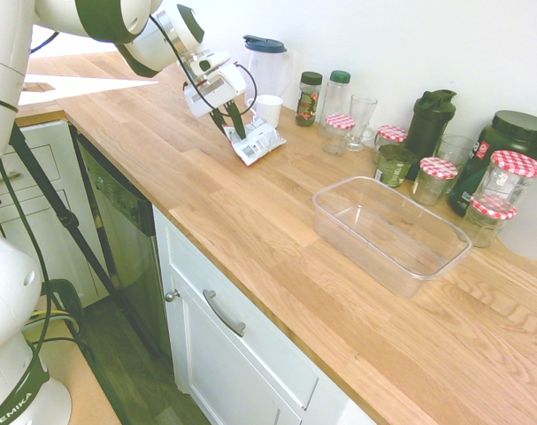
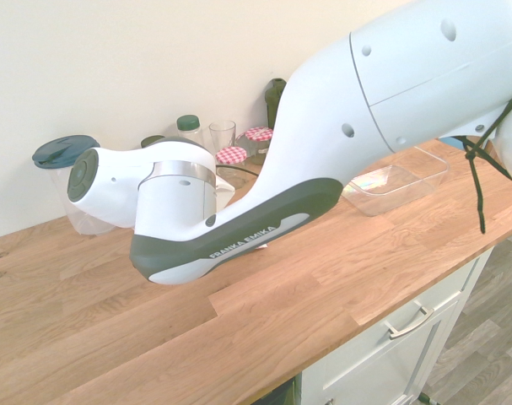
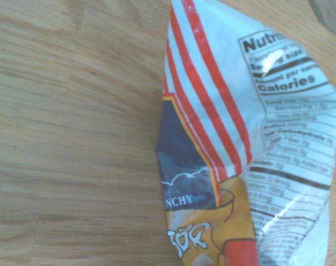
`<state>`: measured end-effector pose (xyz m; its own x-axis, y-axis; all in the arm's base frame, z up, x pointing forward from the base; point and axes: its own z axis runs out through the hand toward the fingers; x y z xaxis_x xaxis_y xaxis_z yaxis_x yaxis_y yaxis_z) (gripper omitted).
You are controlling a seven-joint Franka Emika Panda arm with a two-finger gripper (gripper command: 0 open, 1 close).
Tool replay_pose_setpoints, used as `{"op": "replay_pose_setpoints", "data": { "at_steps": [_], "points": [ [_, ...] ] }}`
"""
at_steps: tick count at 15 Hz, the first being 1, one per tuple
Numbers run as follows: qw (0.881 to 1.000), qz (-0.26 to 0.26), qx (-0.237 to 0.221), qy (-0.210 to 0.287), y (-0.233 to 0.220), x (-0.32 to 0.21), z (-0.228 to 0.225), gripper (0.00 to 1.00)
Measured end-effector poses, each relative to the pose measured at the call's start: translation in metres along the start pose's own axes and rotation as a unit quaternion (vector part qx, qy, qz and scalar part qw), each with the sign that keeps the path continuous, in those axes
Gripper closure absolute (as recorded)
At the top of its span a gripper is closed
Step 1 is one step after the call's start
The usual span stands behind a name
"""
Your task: Put the chip bag into the container
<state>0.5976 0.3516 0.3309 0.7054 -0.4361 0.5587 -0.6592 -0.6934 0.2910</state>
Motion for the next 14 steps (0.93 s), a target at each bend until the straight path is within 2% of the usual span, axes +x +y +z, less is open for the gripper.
{"op": "replay_pose_setpoints", "data": {
  "at_steps": [5,9,12,14],
  "points": [
    [1.0,0.008,0.0,0.004,0.003,0.009,-0.002,1.0],
    [0.999,0.028,0.014,0.012,0.016,0.034,-0.021,1.0],
    [0.997,0.062,0.046,0.017,0.052,0.08,-0.059,1.0],
    [0.993,0.09,0.072,0.003,0.099,0.129,-0.08,1.0]
  ]
}}
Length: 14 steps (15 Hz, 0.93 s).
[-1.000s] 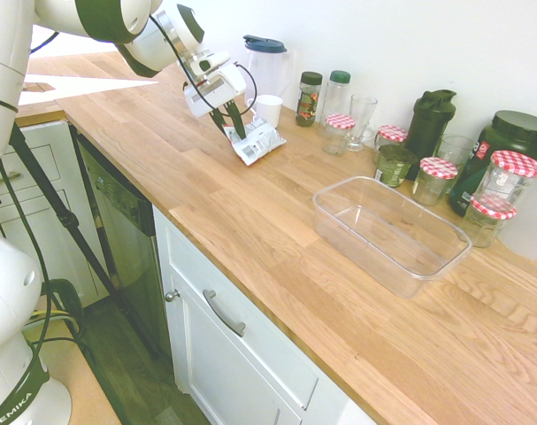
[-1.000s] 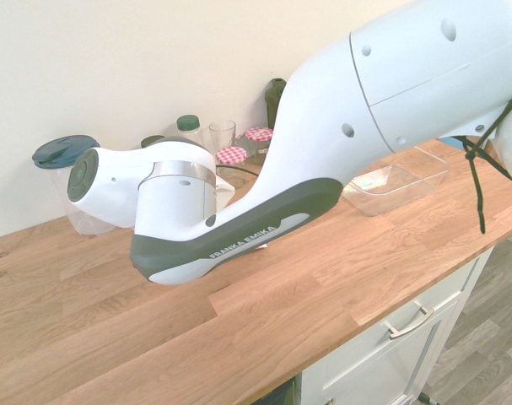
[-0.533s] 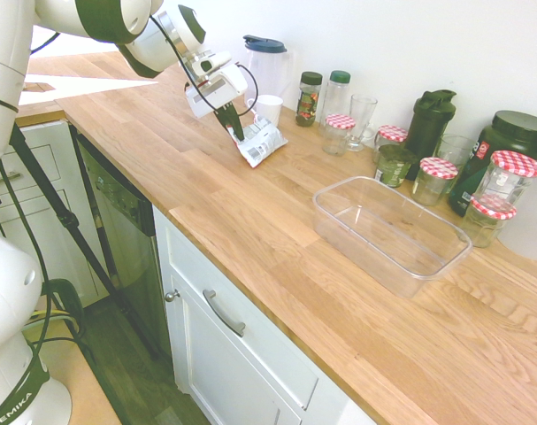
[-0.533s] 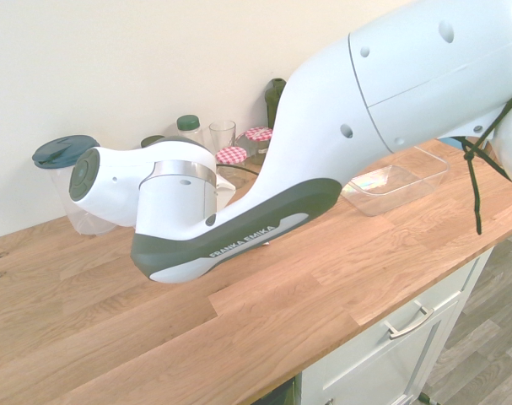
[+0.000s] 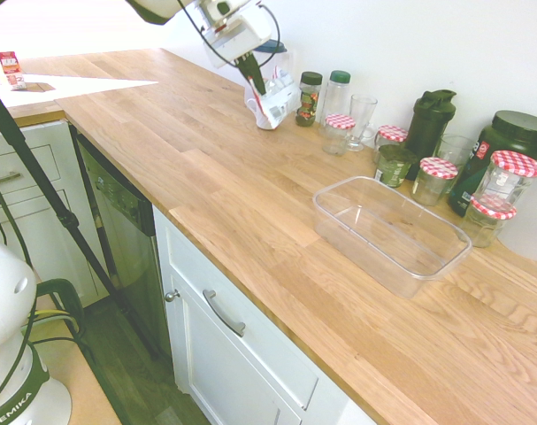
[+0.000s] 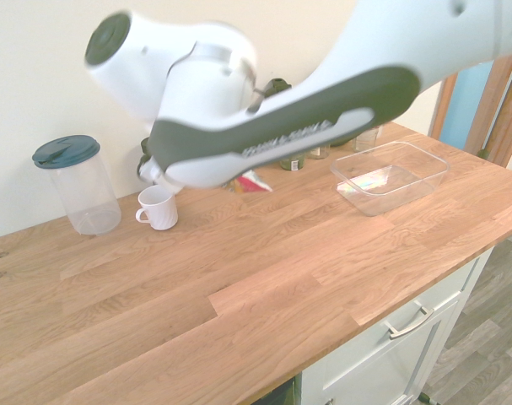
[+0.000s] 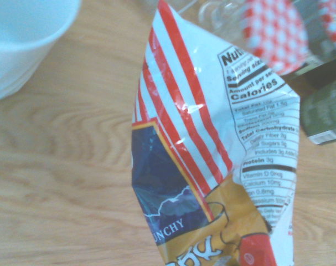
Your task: Put the chip bag into the container
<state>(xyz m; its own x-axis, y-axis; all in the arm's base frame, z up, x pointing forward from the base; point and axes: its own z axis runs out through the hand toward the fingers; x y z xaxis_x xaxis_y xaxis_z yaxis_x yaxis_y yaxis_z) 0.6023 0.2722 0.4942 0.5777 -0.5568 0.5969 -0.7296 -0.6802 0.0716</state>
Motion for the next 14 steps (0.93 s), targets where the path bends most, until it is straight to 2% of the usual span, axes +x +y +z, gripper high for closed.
{"op": "replay_pose_setpoints", "data": {
  "at_steps": [3,6,10,14],
  "points": [
    [0.998,0.038,0.028,-0.033,0.083,0.092,-0.005,1.0],
    [0.995,0.066,0.037,-0.064,0.18,0.152,0.031,1.0],
    [0.99,0.086,0.048,-0.105,0.272,0.178,0.093,1.0],
    [0.987,0.09,0.045,-0.128,0.325,0.183,0.15,1.0]
  ]
}}
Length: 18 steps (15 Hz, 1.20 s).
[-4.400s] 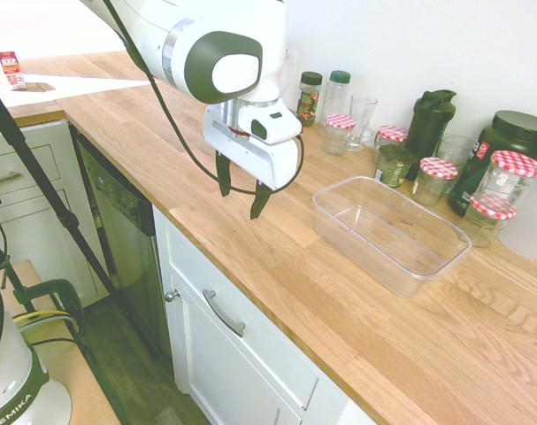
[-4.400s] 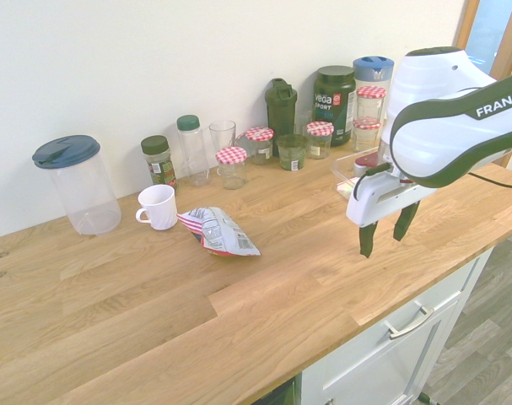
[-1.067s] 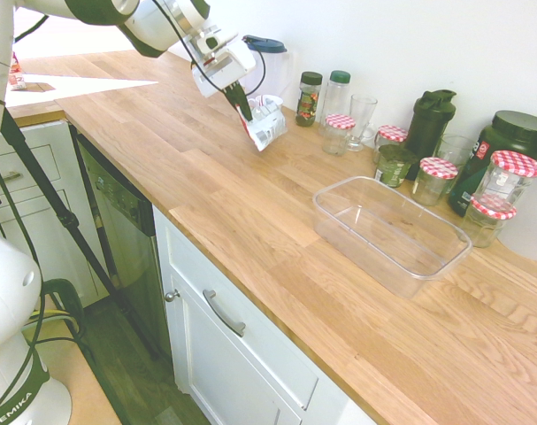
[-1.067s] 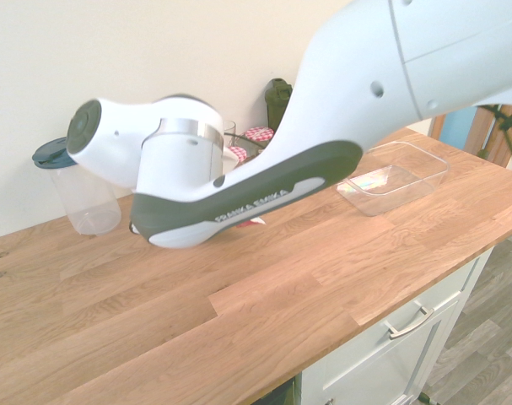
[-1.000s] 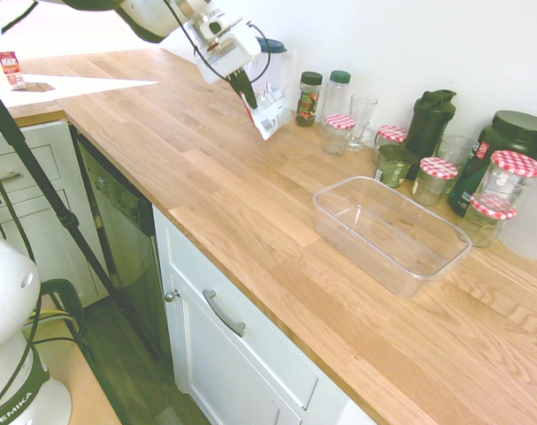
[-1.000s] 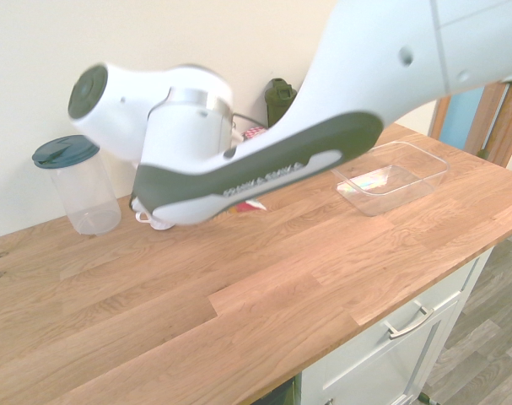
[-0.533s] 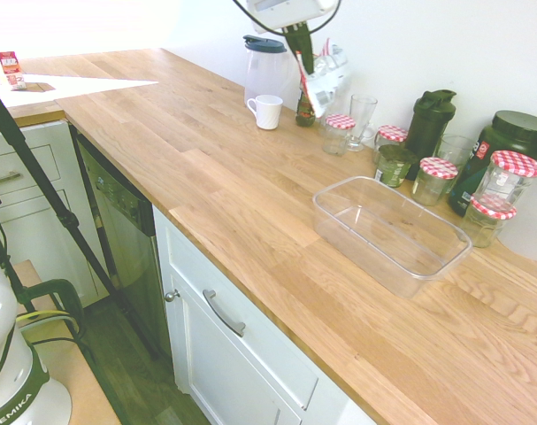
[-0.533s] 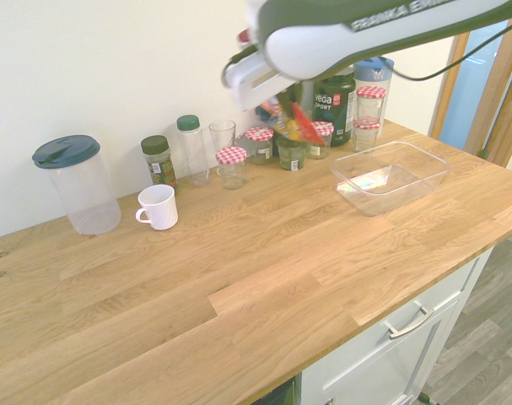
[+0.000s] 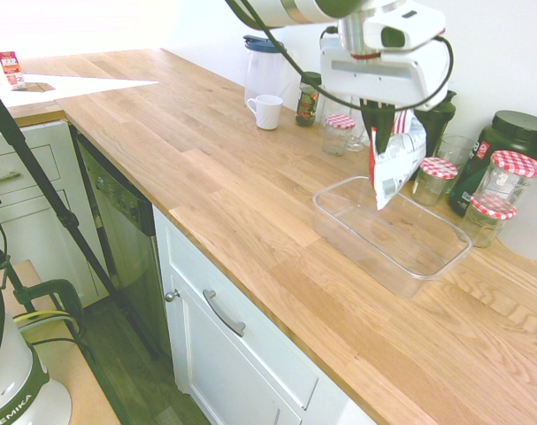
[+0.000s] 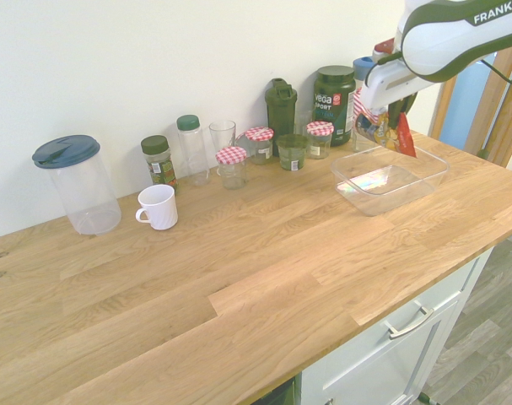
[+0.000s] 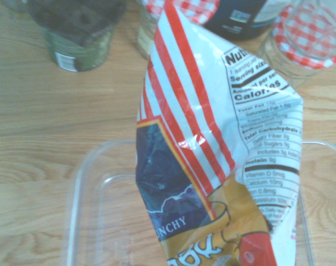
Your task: Put the chip bag into the container
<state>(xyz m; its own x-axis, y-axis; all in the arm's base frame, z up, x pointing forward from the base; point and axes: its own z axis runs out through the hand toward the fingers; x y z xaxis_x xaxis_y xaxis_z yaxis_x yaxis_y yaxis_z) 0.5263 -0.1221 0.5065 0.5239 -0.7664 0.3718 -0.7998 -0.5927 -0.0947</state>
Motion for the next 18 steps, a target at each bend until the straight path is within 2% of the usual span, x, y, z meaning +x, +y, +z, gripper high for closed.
{"op": "replay_pose_setpoints", "data": {
  "at_steps": [5,6,10,18],
  "points": [
    [0.999,-0.006,-0.019,-0.039,0.001,-0.002,0.068,1.0],
    [0.999,-0.007,-0.023,-0.044,-0.001,-0.001,0.077,0.0],
    [0.997,-0.022,-0.034,-0.062,-0.007,0.004,0.093,0.0],
    [0.997,-0.025,-0.033,-0.061,-0.008,0.004,0.09,0.0]
  ]
}}
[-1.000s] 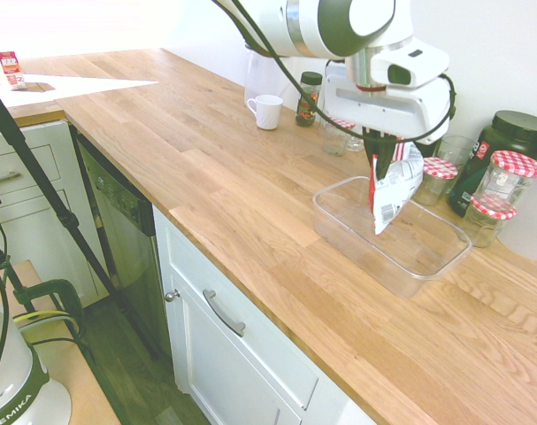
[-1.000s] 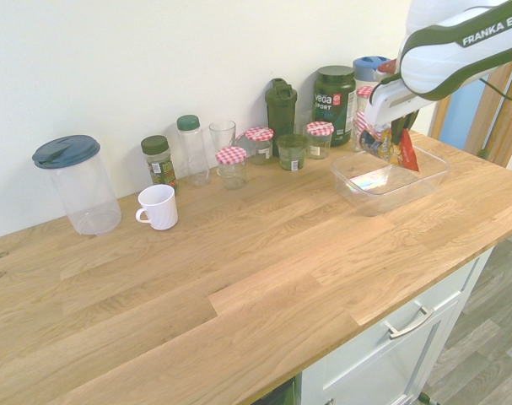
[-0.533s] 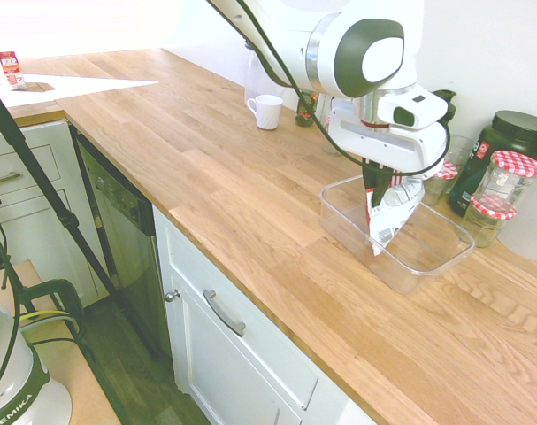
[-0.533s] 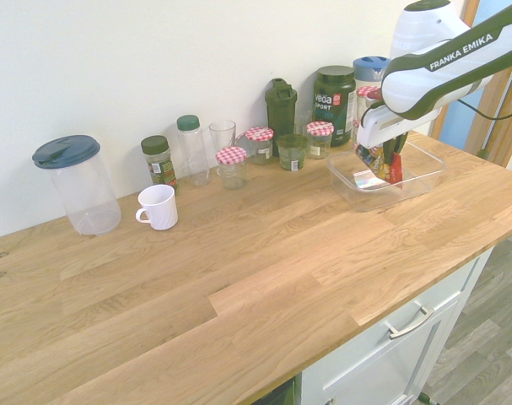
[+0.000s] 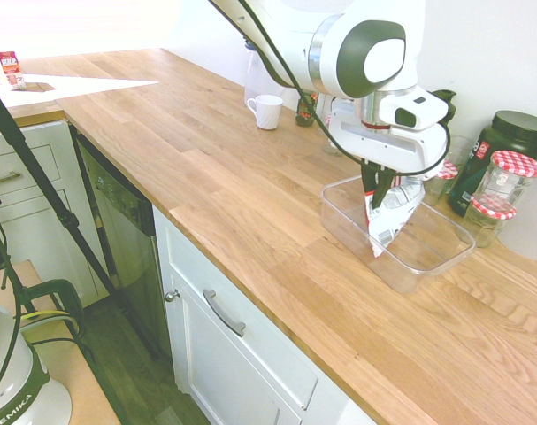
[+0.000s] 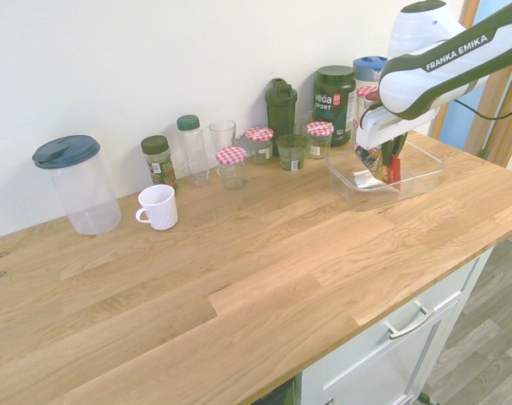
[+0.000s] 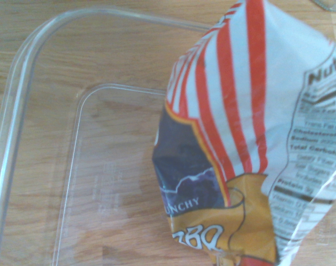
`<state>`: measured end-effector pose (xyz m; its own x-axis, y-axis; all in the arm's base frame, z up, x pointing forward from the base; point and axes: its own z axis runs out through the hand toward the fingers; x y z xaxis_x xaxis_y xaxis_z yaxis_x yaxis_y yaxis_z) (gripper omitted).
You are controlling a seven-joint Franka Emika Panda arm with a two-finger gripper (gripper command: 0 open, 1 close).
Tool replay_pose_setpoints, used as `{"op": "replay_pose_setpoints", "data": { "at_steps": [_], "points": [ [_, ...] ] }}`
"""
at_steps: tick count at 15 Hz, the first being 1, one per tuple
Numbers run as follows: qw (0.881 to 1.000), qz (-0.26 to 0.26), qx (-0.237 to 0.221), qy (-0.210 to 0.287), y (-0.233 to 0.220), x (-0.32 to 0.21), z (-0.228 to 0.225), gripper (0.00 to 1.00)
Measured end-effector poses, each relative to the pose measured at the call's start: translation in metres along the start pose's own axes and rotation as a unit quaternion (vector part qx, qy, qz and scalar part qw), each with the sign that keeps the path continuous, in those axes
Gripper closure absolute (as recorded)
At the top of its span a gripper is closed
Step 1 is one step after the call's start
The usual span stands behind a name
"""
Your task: Put the chip bag into the container
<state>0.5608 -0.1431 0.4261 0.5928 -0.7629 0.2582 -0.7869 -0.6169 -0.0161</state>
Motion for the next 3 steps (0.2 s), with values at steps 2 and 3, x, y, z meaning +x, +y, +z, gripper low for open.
{"op": "replay_pose_setpoints", "data": {
  "at_steps": [2,3],
  "points": [
    [1.0,-0.001,0.012,0.011,0.001,0.002,-0.019,0.0],
    [0.999,-0.003,0.026,0.019,0.004,0.003,-0.041,0.0]
  ]
}}
